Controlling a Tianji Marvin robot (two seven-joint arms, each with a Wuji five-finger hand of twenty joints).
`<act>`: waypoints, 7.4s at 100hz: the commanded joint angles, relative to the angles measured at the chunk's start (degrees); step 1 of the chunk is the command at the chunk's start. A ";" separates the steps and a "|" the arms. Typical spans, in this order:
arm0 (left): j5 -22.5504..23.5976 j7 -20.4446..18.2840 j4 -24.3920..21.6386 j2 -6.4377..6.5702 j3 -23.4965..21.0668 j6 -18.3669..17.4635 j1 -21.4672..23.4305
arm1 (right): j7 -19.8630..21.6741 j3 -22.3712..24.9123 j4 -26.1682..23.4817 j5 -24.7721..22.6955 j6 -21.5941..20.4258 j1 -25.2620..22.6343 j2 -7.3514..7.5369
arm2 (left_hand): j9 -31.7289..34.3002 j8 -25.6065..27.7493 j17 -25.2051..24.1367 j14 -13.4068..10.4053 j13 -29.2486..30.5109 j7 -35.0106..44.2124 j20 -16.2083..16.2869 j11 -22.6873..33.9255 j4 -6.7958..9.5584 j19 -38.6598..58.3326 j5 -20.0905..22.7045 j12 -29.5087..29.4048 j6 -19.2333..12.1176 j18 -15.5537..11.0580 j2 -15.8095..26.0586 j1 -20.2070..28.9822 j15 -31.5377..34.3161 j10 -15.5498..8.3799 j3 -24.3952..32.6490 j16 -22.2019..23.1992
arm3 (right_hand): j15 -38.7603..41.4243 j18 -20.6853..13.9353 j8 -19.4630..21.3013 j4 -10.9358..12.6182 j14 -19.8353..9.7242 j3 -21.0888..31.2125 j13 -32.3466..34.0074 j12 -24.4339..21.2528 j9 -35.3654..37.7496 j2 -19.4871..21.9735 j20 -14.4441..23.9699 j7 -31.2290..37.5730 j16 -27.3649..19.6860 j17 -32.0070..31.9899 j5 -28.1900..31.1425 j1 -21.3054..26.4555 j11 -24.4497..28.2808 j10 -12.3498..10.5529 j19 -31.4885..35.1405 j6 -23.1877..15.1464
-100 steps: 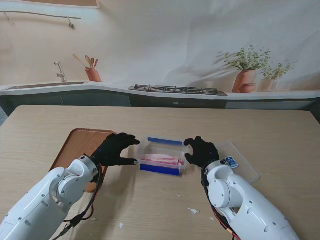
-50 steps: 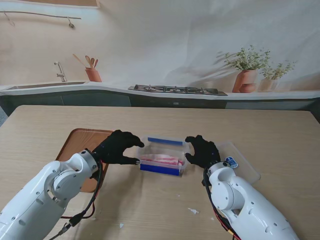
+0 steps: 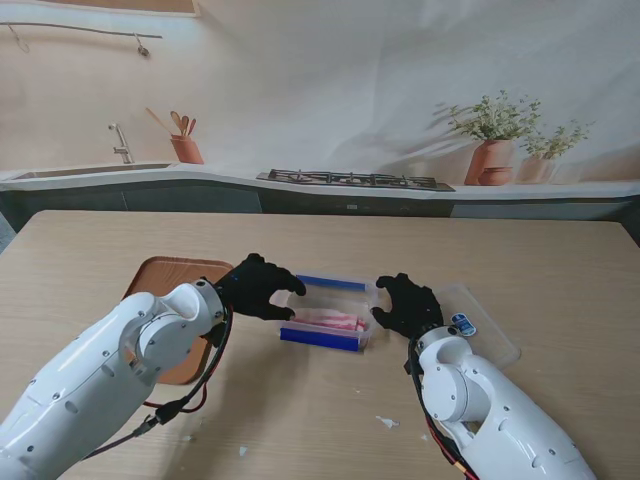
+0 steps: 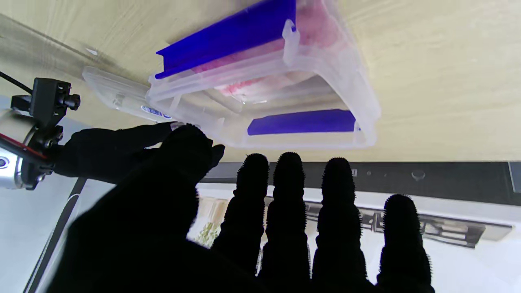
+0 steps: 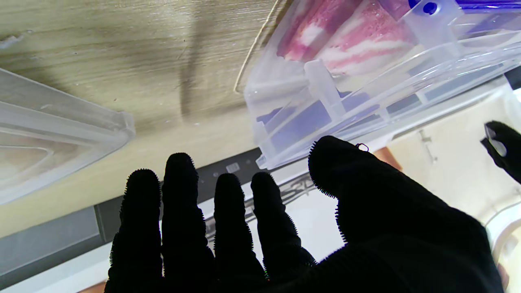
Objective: Separate the bacon slices onto the tray
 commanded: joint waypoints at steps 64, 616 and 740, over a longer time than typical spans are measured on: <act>-12.43 -2.80 4.17 -3.02 11.40 13.03 -7.73 | 1.53 -0.45 1.56 0.15 -1.39 0.01 -0.30 | 3.51 -1.48 9.80 7.51 3.78 -3.26 8.77 -2.10 1.15 21.09 4.37 -4.84 8.45 -1.07 6.53 2.39 -0.02 9.20 -2.19 -2.06 | 0.44 0.35 -0.09 0.79 0.19 1.41 0.45 0.16 1.05 -1.39 -0.10 -0.74 0.07 0.28 0.38 2.97 1.70 -0.05 0.95 0.37; -17.05 -6.73 18.26 -5.74 31.80 7.57 -24.29 | 0.61 -0.59 1.99 2.96 -1.17 0.34 -1.01 | 20.16 2.42 1.94 2.28 15.92 21.41 1.56 0.23 -3.10 8.14 14.44 10.32 -4.97 0.72 -17.31 9.77 8.10 0.40 10.62 7.42 | 0.50 1.05 -0.30 0.87 0.79 0.86 1.07 0.24 1.55 -0.57 -0.27 -0.21 0.11 0.39 0.24 3.06 1.56 -0.34 1.54 -0.27; -8.55 0.60 18.88 -5.77 31.28 5.31 -22.64 | 0.58 -0.72 2.08 3.19 -0.90 0.40 -1.07 | -4.44 6.97 -1.64 1.53 0.13 6.95 1.66 1.57 -1.51 5.15 -6.23 1.31 -1.65 -0.58 -17.33 -5.10 1.85 -1.10 15.45 3.84 | 0.35 1.21 -0.41 0.93 0.97 0.47 0.88 0.18 1.55 -0.34 -0.24 -0.25 0.04 0.03 0.27 2.86 1.37 -0.43 1.45 -0.38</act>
